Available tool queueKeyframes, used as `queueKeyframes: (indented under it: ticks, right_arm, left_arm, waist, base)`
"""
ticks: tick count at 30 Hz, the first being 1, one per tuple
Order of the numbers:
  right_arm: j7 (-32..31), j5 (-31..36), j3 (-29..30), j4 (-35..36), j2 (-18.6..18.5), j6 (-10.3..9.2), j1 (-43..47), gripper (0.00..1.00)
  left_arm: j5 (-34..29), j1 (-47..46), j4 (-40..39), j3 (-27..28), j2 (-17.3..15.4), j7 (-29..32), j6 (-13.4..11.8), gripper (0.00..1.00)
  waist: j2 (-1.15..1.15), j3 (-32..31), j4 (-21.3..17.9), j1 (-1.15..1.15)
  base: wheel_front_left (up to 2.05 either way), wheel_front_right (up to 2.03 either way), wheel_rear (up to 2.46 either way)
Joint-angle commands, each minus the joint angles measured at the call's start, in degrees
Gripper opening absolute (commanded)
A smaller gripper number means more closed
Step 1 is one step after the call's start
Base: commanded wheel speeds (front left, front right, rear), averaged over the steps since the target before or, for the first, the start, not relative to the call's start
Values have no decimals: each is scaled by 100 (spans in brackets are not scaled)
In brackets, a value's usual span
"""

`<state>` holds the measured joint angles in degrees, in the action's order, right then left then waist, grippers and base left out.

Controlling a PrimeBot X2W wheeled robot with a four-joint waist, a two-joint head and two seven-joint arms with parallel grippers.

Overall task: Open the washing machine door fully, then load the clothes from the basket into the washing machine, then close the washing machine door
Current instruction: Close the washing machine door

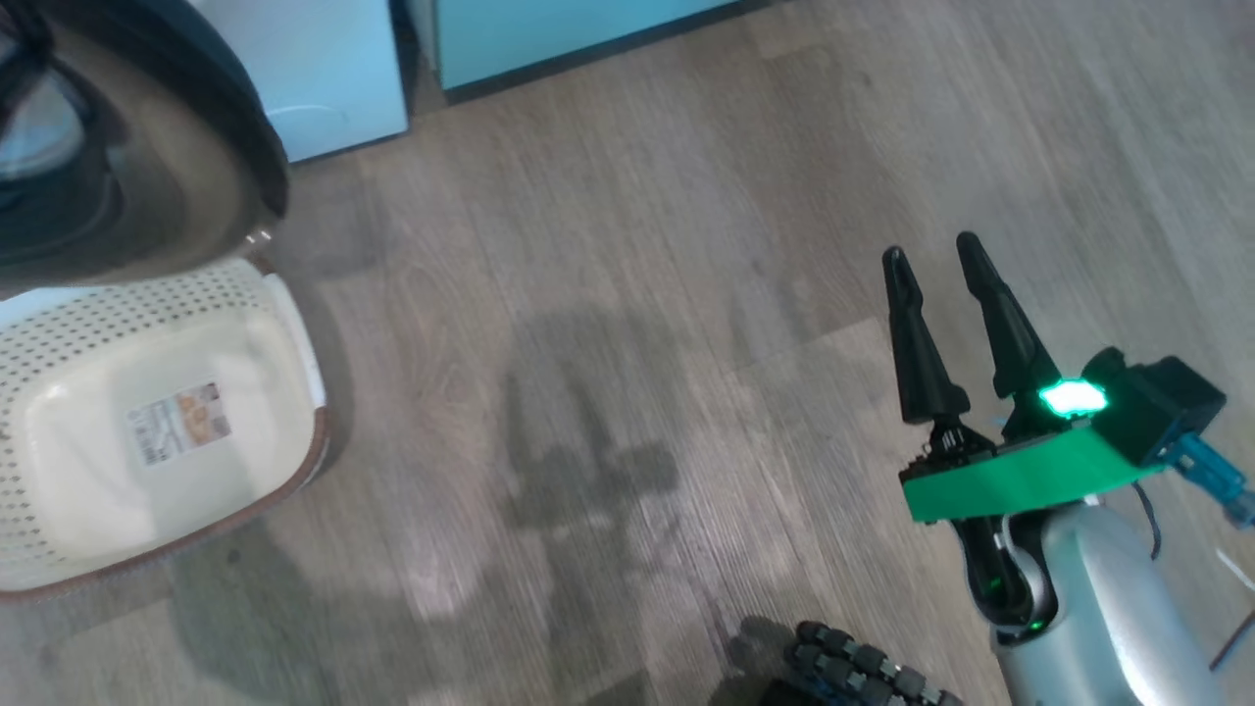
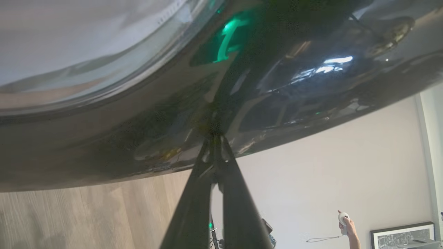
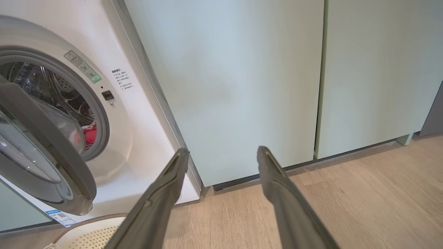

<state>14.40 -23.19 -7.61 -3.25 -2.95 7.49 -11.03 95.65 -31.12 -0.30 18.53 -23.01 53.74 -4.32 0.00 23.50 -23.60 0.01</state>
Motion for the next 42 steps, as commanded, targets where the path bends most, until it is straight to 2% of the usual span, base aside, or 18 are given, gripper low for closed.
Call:
queueKeyframes:
  ticks: [1,16,26,33,38,42]
  right_arm:
    - [57,-76,-117,189,7,0,-170,100]
    - [59,-209,-168,252,7,0,-191,100]
    - [60,-228,-155,258,7,0,-180,100]
    - [60,-162,-142,144,7,0,-105,100]
    - [60,-57,-140,96,7,0,-75,100]
    - [60,30,-126,80,7,0,-71,100]
  left_arm:
    - [-50,-344,-35,193,-352,-67,-37,0]
    - [-259,-1337,1014,234,-487,-521,-108,0]
    - [-572,-1758,1607,168,-514,-924,57,0]
    - [-454,-1365,1729,189,-443,-691,257,0]
    - [-191,-725,1503,634,-104,-892,486,0]
    - [83,-300,1295,1003,310,-1106,682,0]
  waist:
    - [0,96,-161,-1]
    - [0,257,-511,-1]
    - [0,258,-582,-1]
    - [0,25,-426,-1]
    - [0,-198,-91,-1]
    - [0,-333,175,-1]
  base:
    - [0,0,0]
    - [0,0,0]
    - [0,0,0]
    - [0,0,0]
    - [0,0,0]
    - [0,0,0]
